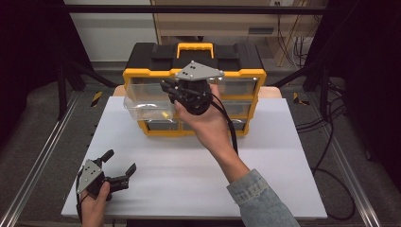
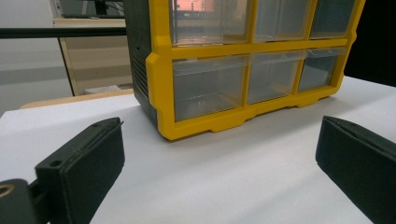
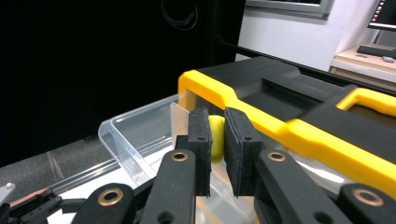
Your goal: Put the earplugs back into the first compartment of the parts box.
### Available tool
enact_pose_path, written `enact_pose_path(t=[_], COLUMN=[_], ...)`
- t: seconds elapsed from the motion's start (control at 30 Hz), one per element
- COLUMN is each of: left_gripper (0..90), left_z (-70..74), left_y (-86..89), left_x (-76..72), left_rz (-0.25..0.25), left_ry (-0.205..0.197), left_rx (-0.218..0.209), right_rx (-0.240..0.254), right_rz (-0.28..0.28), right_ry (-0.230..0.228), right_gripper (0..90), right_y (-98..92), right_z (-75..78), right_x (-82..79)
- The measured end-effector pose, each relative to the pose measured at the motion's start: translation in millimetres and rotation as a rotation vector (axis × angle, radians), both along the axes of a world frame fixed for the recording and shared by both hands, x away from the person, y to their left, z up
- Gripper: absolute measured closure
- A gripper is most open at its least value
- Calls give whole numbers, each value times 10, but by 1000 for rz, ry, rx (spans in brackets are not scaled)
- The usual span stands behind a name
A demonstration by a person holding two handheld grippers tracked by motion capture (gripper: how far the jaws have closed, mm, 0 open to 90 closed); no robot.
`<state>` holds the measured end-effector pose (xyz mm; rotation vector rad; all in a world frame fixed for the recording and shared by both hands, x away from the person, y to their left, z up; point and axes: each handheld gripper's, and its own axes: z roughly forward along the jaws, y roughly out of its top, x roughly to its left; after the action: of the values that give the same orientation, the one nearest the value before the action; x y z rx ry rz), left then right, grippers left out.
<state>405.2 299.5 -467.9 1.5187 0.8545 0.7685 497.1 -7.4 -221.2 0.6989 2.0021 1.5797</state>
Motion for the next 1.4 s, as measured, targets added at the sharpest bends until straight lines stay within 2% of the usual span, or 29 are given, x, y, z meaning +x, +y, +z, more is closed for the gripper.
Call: enact_pose_path(t=[0.1,0.17,0.23,0.3,0.4,0.43,0.57,0.6,0.73,0.87,0.9,0.93,1.03,1.13,1.4], left_gripper=[9,9,9,8,9,9,8,9,9,9,9,9,9,8,9], left_z=[2,0,0,5,3,3,6,6,6,6,6,7,8,10,12], left_y=[0,-3,-7,-13,-12,-11,-4,-4,-4,2,2,4,4,7,15], left_x=[3,8,8,3,5,5,0,0,1,4,4,3,1,0,-1], left_rz=[-1,-3,-3,-5,-5,-5,-4,-4,-3,0,0,0,0,1,4], left_ry=[-2,-1,-1,-5,-3,-2,-2,-2,-2,-3,-3,-3,-3,-4,-5], left_rx=[0,2,2,5,3,1,-2,-2,-2,-3,-3,-2,-2,-1,-1], right_rx=[-11,-39,-43,-20,-20,-26,-20,-18,-6,30,30,48,60,68,78], right_rz=[11,31,31,28,32,17,6,-3,-18,-46,-46,-56,-62,-40,-27], right_ry=[-1,1,-3,-10,-9,-13,-15,-19,-19,-47,-47,-51,-59,-63,-62], right_gripper=[801,713,684,611,576,535,484,438,347,179,179,121,85,69,67], right_y=[64,159,175,178,173,167,155,148,140,113,113,91,71,30,-85], right_z=[12,13,13,23,32,48,62,60,37,25,25,25,23,12,3], right_x=[16,38,41,25,16,7,8,14,45,86,86,100,102,98,108])
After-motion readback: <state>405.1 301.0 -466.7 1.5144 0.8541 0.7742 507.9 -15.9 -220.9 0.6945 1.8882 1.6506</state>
